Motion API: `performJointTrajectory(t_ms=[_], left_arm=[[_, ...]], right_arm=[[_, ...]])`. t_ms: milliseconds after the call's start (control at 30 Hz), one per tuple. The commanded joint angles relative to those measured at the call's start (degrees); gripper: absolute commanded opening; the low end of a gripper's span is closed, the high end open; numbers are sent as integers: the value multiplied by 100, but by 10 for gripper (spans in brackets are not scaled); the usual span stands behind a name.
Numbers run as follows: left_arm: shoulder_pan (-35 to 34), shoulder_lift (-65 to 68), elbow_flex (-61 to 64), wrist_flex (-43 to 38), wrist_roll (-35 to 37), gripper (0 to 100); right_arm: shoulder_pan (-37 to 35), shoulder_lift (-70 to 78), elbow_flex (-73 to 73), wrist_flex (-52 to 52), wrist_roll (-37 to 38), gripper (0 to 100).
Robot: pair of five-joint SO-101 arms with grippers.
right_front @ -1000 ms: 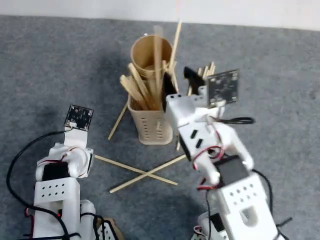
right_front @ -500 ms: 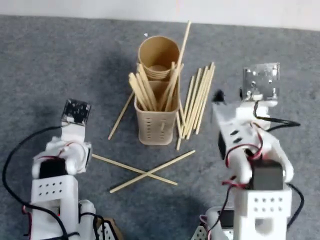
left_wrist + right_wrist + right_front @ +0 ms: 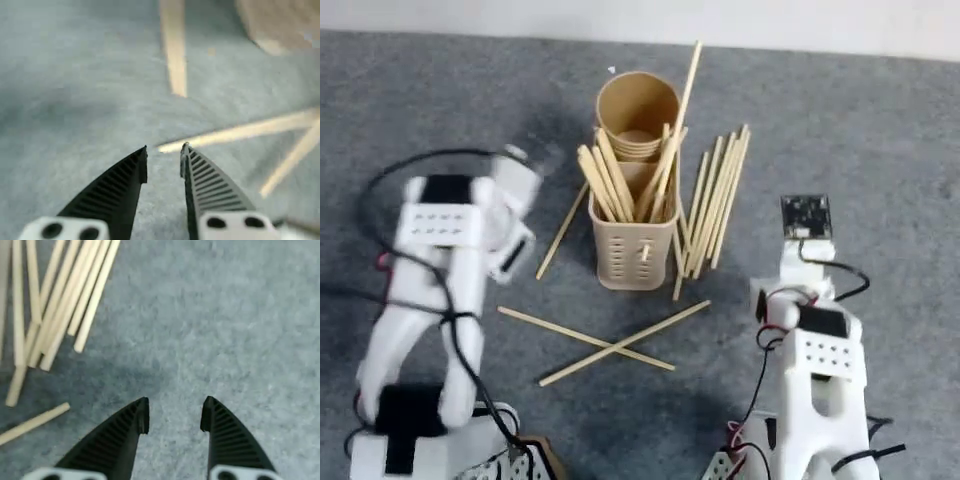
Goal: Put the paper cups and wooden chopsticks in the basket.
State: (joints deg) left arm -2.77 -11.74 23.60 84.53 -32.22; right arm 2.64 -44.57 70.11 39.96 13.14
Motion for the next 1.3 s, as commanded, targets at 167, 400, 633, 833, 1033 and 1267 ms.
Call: performJointTrajectory(t_ms=[167,400,633,833,1033,1267], left_arm=[[1086,-1095,1534,229,-1688,222],[1420,-2624,2387,290,-1741,221],[1103,-3415,2730,246,-1538,221],[2264,-3582,3459,149,-2022,221],[2914,-3081,3574,-738,-1952,223],[2958,-1780,3556,-2330,-1960,221]], right_arm=[[75,22,716,-857,255,181],[75,22,743,-866,255,181],[66,22,769,-866,255,181],[66,22,769,-866,237,181],[66,22,769,-866,237,180],[66,22,769,-910,237,180]])
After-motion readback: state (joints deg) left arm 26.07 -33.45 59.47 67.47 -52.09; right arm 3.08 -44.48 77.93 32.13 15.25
